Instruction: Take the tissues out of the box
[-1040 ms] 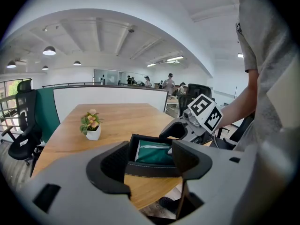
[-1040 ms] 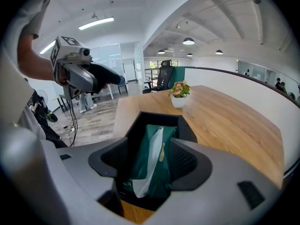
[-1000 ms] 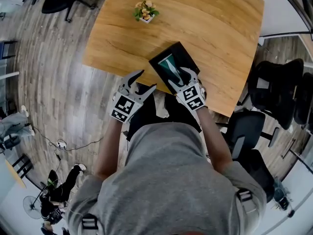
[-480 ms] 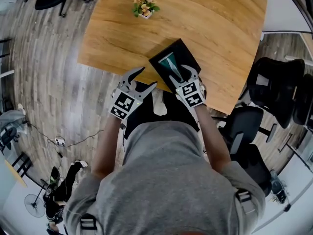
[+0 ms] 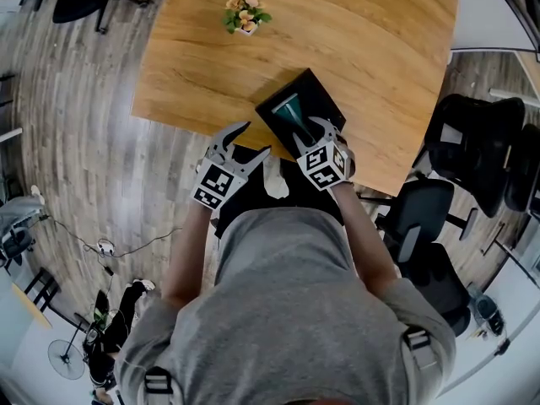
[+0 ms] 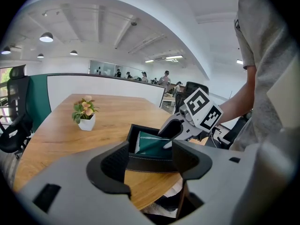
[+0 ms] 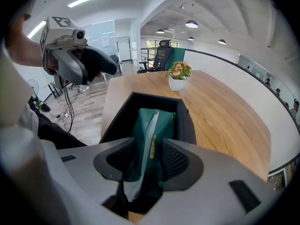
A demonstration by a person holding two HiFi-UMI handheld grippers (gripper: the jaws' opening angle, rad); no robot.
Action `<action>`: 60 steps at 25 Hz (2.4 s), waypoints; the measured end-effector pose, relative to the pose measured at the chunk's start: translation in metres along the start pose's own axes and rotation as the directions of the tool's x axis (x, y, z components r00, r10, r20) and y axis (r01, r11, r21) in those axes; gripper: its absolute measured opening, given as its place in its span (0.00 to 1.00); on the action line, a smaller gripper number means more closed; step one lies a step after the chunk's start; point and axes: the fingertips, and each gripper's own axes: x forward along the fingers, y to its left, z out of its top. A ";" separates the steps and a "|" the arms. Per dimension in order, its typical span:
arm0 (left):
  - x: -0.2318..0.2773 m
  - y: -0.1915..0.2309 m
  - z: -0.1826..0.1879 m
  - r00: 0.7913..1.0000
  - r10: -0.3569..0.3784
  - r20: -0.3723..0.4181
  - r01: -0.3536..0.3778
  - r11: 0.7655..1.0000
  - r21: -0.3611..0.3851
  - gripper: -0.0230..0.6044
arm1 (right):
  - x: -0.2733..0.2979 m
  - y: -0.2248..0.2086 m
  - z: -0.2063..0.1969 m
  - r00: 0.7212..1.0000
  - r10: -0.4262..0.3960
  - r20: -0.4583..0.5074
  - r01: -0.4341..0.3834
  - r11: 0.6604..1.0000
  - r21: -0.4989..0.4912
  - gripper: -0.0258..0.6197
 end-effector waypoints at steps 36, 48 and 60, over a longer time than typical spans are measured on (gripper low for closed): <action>-0.008 0.010 0.007 0.999 0.048 -0.009 -0.048 0.998 0.027 0.52 | 0.002 0.001 -0.008 0.994 0.048 -0.093 -0.056 0.995 -0.086 0.06; -0.012 -0.016 0.012 0.995 0.099 0.010 -0.100 0.995 0.030 0.52 | -0.008 0.009 0.003 0.995 0.085 -0.048 -0.090 0.991 -0.100 0.05; -0.020 -0.036 0.026 0.982 0.182 0.051 -0.184 0.983 0.026 0.52 | -0.033 0.011 0.015 0.994 0.107 0.003 -0.105 0.979 -0.174 0.05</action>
